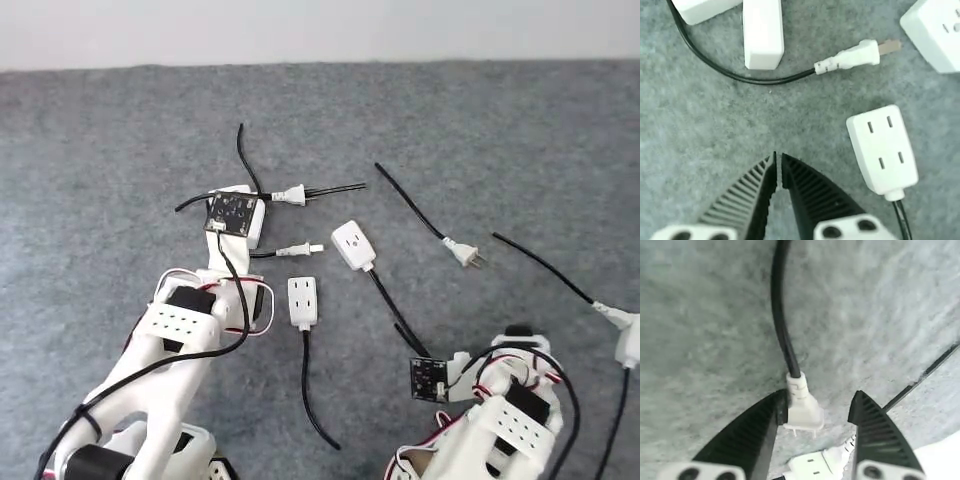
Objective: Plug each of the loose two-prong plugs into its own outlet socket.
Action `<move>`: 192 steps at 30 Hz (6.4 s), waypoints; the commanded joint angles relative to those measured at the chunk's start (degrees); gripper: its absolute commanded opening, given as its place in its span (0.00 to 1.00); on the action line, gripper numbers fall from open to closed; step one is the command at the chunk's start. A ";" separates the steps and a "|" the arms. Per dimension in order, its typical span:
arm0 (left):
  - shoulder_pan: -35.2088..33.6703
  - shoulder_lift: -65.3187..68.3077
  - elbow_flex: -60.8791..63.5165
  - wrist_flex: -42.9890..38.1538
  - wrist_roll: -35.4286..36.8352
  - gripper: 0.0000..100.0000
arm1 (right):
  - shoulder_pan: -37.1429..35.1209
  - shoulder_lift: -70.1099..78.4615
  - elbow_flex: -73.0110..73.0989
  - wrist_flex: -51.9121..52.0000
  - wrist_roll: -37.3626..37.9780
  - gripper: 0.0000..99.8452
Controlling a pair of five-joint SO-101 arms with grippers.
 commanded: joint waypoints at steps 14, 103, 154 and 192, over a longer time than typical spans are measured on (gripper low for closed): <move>-0.35 -1.32 -0.31 -1.41 -0.44 0.01 | -4.09 -0.13 2.64 -1.45 1.05 0.14; -0.35 -1.41 -0.22 -1.32 -0.44 0.01 | -10.24 46.90 -47.65 16.13 -79.65 0.13; -0.26 -1.58 -0.22 -1.23 -3.87 0.01 | -8.48 52.97 -40.09 5.58 -71.47 0.13; -0.26 -1.23 -0.66 -1.23 -3.52 0.01 | -17.89 34.33 -48.00 33.80 -86.59 0.01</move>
